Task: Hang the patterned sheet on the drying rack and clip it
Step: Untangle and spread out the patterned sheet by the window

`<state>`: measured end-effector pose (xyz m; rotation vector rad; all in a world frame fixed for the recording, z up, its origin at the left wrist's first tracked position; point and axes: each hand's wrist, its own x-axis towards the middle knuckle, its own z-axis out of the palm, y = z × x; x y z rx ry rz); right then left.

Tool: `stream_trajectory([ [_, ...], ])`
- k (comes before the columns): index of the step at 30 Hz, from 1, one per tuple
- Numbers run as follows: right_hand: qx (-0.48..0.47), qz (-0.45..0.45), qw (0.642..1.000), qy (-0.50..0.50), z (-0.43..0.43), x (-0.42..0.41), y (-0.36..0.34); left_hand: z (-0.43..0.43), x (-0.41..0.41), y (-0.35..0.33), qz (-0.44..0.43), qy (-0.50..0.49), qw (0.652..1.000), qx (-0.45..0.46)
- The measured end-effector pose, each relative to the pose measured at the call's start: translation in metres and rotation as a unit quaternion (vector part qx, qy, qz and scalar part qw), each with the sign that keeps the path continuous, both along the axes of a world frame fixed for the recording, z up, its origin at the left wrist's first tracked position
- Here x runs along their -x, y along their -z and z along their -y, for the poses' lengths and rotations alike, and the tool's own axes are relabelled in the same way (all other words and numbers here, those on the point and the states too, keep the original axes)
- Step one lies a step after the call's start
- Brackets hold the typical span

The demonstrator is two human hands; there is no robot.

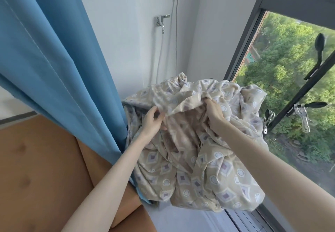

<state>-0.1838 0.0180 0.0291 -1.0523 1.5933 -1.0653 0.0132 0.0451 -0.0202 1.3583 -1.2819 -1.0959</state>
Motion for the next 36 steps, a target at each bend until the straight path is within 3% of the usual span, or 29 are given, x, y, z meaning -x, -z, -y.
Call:
stream_trajectory([
  [4,0.045,0.004,0.995,-0.089,-0.012,0.008,-0.019,0.007,0.004,-0.045,0.034,0.018,0.995,0.094],
  [9,-0.002,-0.187,0.932,-0.311,-0.036,0.011,-0.046,0.018,0.027,-0.099,0.041,0.093,0.977,0.185],
  [11,0.032,-0.311,0.908,-0.277,-0.039,0.008,-0.045,0.020,0.044,-0.123,0.040,0.126,0.969,0.211],
  [13,0.132,-0.348,0.914,-0.161,-0.036,0.015,-0.050,0.024,0.057,-0.140,0.054,0.137,0.960,0.239],
  [17,0.233,-0.306,0.923,-0.005,-0.028,0.044,-0.080,0.036,0.063,-0.146,0.102,0.122,0.960,0.229],
  [21,0.244,-0.268,0.931,0.030,-0.013,0.057,-0.112,0.047,0.056,-0.130,0.234,0.071,0.934,0.262],
  [26,0.287,-0.167,0.942,0.045,0.000,0.049,-0.143,0.075,0.037,-0.118,0.301,0.060,0.917,0.253],
  [30,0.188,-0.142,0.972,0.009,0.013,0.049,-0.124,0.090,0.020,-0.099,0.433,0.071,0.890,0.122],
  [33,0.079,-0.161,0.984,-0.017,0.017,0.055,-0.095,0.086,0.008,-0.076,0.382,0.091,0.917,0.073],
  [36,0.055,-0.174,0.983,-0.019,0.011,0.059,-0.073,0.078,-0.001,-0.052,0.342,0.066,0.937,0.020],
])
